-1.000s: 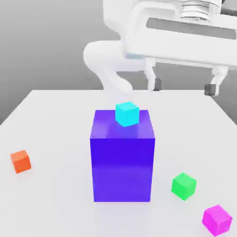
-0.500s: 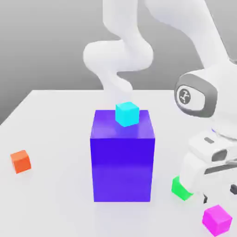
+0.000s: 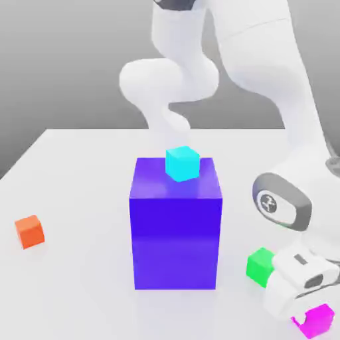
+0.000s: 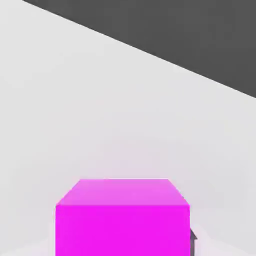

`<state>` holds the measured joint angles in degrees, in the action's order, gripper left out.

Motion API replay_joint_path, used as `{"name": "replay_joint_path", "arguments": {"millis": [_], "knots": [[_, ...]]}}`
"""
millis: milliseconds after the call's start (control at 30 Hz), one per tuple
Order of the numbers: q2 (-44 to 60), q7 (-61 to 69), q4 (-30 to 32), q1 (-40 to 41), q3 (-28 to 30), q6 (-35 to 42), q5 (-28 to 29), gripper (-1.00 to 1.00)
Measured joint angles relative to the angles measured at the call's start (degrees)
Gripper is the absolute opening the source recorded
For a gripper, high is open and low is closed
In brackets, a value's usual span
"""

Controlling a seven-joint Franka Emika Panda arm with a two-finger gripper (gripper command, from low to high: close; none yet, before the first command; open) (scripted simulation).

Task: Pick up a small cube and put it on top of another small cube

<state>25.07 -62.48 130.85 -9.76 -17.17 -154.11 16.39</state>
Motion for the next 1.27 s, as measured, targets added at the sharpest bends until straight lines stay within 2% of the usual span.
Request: {"name": "replay_joint_path", "arguments": {"millis": [100,367,667,867,1200,1233,1267], "knots": [[-5.1,-2.0,2.4,0.9,-1.7,2.3,-4.2,-1.00],[-15.3,-21.7,10.8,-0.4,-2.4,2.6,-14.4,-1.00],[-25.1,-48.9,20.6,-1.9,-2.3,2.2,-19.9,-1.00],[-28.8,-66.6,26.1,-0.7,-3.0,0.5,-19.3,-1.00],[-17.2,-76.1,25.8,-1.4,0.2,-10.1,-7.6,-1.00],[-16.5,-76.6,25.8,-1.7,0.6,-10.7,-7.0,1.00],[-16.5,-76.6,25.8,-1.7,0.6,-10.7,-7.0,1.00]]}}
